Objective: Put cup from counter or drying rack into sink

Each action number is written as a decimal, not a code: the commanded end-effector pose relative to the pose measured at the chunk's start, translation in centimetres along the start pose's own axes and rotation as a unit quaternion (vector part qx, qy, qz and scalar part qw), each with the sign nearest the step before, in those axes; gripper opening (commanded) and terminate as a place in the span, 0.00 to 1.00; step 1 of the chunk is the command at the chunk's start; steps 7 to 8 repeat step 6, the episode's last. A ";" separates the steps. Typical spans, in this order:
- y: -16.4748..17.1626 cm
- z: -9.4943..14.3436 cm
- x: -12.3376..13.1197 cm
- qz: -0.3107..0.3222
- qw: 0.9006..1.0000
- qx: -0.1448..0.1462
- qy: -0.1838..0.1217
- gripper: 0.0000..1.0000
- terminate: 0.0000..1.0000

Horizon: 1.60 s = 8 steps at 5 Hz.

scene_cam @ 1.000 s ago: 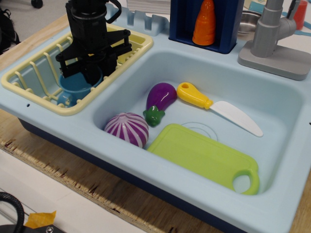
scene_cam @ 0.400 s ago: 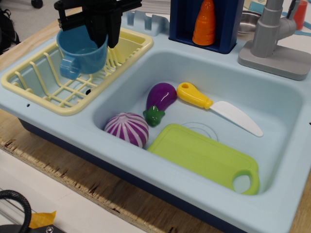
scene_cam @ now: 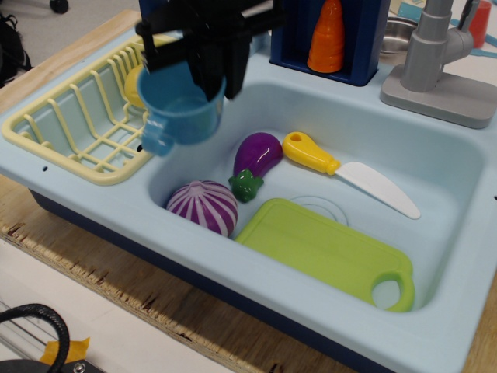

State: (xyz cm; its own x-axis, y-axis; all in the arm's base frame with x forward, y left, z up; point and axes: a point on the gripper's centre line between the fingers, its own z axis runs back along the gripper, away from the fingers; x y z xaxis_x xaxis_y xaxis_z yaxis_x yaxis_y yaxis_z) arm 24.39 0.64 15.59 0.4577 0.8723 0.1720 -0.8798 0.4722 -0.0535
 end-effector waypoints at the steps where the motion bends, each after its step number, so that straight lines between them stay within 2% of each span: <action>1: -1.6 -1.7 -4.1 -0.035 0.998 -0.031 0.043 0.00 0.00; 2: -3.3 -2.4 -6.5 -0.076 0.992 -0.078 0.061 0.00 0.00; 3: -4.7 -1.9 -7.3 -0.127 0.985 -0.102 0.055 0.00 0.00; 4: -4.7 -1.9 -7.3 -0.127 0.985 -0.102 0.055 1.00 0.00; 5: -4.7 -1.9 -7.3 -0.127 0.985 -0.102 0.055 1.00 0.00; 6: -4.7 -1.9 -7.3 -0.127 0.985 -0.102 0.055 1.00 1.00; 8: -4.7 -1.9 -7.3 -0.127 0.985 -0.102 0.055 1.00 1.00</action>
